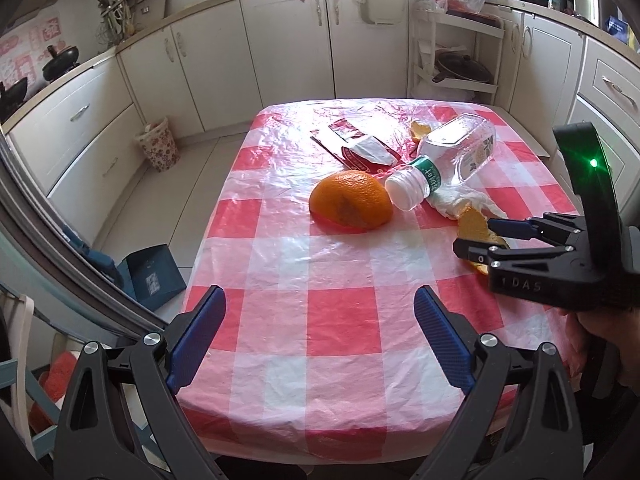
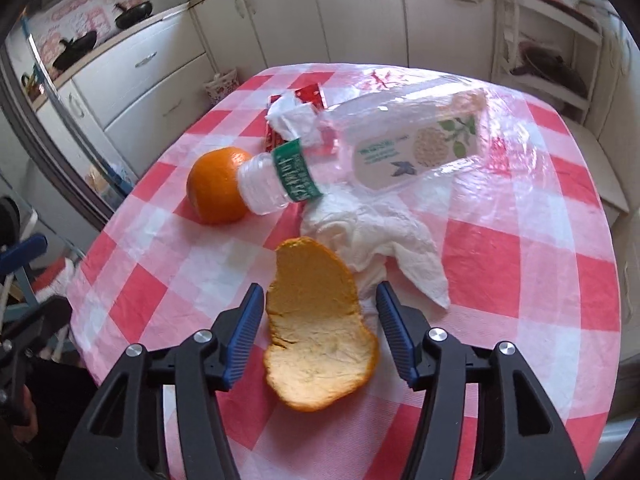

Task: Collect trash
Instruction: 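Grasp the whole orange with the left gripper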

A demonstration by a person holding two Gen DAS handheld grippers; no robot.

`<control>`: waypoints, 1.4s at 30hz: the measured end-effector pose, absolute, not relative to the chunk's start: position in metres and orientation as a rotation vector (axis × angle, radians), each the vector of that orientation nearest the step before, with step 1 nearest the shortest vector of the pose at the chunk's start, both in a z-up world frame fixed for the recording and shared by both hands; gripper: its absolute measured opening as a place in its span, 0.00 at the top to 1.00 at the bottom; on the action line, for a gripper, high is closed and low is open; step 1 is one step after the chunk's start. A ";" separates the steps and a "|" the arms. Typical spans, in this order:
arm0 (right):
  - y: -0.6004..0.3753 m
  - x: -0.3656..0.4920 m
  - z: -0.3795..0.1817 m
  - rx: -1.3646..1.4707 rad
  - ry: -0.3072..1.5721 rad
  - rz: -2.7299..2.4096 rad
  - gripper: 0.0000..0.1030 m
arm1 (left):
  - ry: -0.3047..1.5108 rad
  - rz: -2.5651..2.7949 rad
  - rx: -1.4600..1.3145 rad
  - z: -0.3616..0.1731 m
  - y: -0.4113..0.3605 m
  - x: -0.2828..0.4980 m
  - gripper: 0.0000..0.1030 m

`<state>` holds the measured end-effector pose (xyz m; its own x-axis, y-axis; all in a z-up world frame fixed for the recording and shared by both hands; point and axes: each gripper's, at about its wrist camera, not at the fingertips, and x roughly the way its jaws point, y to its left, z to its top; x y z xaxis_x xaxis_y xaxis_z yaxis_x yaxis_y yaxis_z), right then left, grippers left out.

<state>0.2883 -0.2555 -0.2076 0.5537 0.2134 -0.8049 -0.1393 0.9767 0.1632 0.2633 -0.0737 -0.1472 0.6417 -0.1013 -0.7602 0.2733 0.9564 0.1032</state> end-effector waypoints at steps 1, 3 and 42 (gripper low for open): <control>-0.254 0.287 -0.207 0.068 0.957 0.213 0.58 | 0.849 -0.214 0.214 -0.147 -0.073 0.264 0.12; -0.257 0.283 -0.202 0.058 0.946 0.225 0.65 | 0.850 -0.215 0.208 -0.147 -0.072 0.264 0.12; -0.368 0.254 -0.174 0.275 0.920 0.095 0.45 | 1.016 -0.255 0.154 -0.184 -0.110 0.409 0.12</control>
<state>0.2542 -0.3681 -0.1741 0.6047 0.1979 -0.7715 0.0362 0.9608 0.2749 0.4093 -0.1104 -0.1843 0.5006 -0.1389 -0.8545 0.2815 0.9595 0.0089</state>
